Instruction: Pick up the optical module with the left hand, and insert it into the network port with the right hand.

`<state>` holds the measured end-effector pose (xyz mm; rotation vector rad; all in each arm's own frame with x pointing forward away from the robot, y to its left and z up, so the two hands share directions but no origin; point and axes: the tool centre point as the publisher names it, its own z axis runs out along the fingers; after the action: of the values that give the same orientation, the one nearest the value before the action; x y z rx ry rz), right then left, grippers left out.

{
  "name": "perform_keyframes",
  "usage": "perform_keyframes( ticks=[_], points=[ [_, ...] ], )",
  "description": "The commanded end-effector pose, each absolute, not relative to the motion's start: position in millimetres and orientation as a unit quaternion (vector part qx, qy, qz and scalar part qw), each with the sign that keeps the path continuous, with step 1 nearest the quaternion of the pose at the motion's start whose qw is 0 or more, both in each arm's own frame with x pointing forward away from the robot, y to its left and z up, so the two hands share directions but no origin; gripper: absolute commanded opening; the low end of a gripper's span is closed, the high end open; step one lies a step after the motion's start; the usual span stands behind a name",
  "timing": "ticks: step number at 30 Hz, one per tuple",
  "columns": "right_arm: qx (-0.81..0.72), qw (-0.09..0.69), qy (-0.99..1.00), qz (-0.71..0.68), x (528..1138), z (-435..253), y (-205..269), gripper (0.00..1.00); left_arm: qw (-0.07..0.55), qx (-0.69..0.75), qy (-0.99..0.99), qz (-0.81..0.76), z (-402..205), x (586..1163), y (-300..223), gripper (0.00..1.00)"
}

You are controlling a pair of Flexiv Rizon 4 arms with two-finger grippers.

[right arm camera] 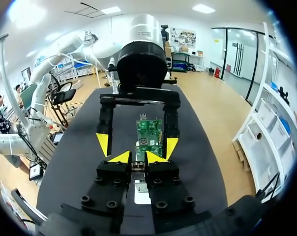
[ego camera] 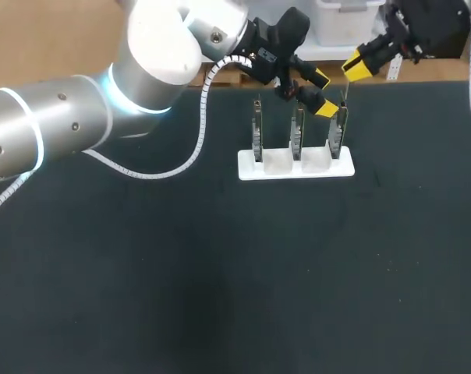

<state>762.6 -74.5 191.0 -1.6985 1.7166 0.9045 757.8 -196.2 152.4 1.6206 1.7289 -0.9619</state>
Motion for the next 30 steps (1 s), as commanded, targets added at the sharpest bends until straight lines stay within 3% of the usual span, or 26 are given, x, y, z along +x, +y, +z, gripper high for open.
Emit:
perform_keyframes(
  ticks=[1, 30],
  points=[
    [-0.633, 0.276, 0.64, 0.337, 762.6, 190.7, -70.7, 0.0, 0.286, 0.608, 0.648, -0.36, 152.8, 759.7, -197.2, 1.0],
    [-0.638, 0.268, 0.642, 0.331, 771.0, 180.5, -68.1, 0.0, 0.286, 0.608, 0.648, -0.36, 152.8, 759.7, -197.2, 1.0]
  ],
)
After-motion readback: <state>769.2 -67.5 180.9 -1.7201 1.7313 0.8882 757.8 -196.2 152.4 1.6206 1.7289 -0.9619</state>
